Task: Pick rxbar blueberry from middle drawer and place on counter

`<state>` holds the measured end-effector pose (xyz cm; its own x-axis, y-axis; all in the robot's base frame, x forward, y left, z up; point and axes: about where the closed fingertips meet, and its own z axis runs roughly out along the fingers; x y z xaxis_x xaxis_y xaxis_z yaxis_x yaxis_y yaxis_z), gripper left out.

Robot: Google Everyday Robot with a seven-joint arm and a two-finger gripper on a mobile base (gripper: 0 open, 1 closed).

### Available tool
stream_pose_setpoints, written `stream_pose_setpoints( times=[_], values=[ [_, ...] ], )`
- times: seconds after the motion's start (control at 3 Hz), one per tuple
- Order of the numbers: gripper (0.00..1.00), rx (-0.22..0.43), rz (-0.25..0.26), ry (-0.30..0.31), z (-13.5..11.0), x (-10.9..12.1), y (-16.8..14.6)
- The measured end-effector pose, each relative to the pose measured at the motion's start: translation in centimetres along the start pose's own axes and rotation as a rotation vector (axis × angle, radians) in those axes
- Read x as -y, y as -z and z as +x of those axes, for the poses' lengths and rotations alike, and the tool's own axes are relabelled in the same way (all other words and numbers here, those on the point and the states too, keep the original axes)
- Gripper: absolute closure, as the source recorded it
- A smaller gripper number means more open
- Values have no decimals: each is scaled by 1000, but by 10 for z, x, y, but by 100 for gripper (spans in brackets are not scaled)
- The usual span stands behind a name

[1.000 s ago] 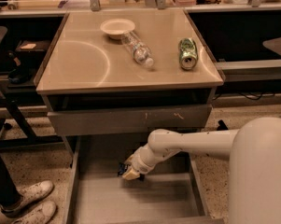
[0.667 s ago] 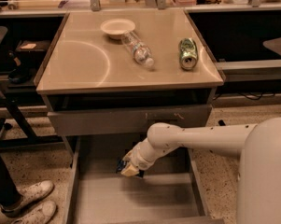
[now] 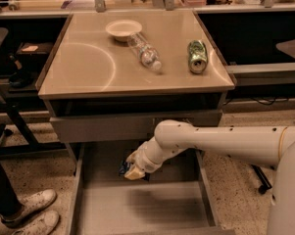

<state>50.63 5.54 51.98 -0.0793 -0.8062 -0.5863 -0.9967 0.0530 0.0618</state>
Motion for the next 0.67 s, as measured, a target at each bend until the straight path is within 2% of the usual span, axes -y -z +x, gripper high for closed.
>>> stream_pose_setpoints(
  times=[0.33, 0.67],
  values=[
    [100, -7, 12, 16, -9, -2, 12],
    [100, -14, 13, 40, -41, -10, 40]
  ],
)
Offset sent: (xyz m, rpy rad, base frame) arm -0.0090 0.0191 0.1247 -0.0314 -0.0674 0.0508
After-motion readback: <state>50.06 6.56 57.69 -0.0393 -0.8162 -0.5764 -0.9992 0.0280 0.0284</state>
